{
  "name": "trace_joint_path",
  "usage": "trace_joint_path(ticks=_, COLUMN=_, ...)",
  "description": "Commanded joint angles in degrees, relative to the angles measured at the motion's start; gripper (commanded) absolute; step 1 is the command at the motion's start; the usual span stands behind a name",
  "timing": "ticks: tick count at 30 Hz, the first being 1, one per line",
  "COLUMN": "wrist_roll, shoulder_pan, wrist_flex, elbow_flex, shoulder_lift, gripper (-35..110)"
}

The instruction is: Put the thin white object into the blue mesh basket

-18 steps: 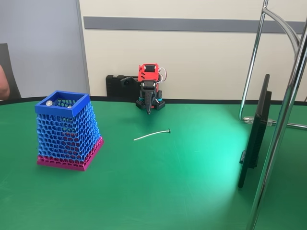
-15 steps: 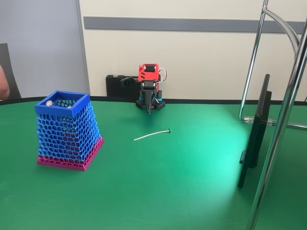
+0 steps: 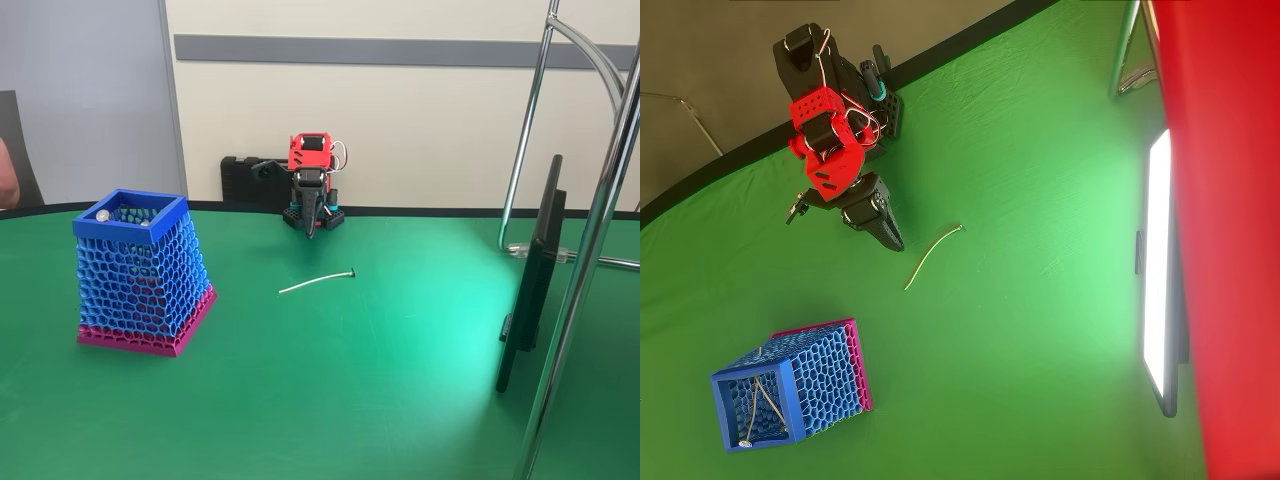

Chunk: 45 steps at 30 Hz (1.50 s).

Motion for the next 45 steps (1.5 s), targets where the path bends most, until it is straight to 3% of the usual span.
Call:
trace_joint_path(ticks=1, wrist_roll=0.09, shoulder_pan=-0.44, wrist_flex=0.18, elbow_flex=0.44, shoulder_lift=0.44, gripper=1)
trace_joint_path(ticks=27, wrist_roll=-2.20, shoulder_pan=0.18, wrist_flex=-2.29, elbow_flex=-3.60, shoulder_lift=-4.39, gripper=1)
trace_joint_path(ticks=45, wrist_roll=-4.04, shoulder_pan=-6.33, wrist_flex=-5.98, elbow_flex=-23.03, shoulder_lift=-40.78, gripper=1)
